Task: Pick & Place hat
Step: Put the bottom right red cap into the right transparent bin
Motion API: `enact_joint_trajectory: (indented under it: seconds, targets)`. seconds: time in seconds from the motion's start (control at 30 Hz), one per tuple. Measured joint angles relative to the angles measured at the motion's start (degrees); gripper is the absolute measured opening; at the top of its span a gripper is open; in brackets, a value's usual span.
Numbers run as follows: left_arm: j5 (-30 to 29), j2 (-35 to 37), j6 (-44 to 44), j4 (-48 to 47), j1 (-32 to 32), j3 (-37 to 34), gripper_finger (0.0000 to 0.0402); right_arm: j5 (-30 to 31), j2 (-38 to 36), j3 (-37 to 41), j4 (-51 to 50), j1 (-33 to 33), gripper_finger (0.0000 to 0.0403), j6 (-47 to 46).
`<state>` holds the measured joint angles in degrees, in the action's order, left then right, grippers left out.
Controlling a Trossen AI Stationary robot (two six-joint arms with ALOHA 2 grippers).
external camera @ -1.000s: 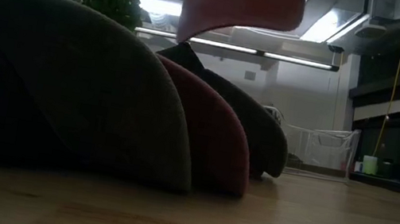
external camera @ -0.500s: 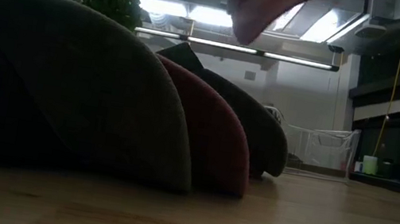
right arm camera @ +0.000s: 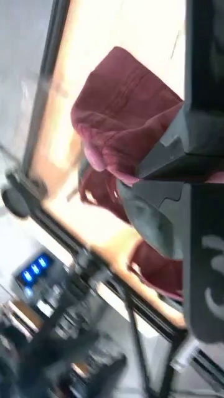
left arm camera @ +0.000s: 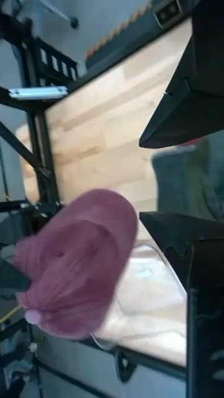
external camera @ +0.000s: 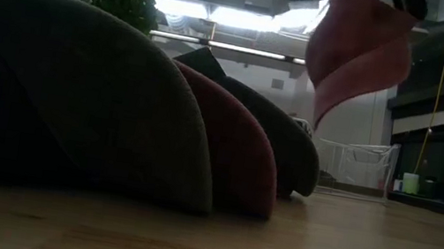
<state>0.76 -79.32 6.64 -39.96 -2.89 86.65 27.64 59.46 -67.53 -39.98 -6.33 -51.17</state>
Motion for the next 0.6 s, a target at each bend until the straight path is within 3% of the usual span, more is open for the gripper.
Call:
enact_joint_trajectory:
  seconds: [0.43, 0.6]
  targets:
    - [-3.36, 1.19, 3.18, -11.74, 2.26, 0.0, 0.0169, 22.9, 0.0, 0.0, -6.64, 1.47, 0.0002, -20.15]
    - [-3.75, 1.17, 5.48, -14.15, 2.42, 0.0, 0.017, 25.43, 2.59, 0.0, -9.19, 7.04, 0.0002, -26.39]
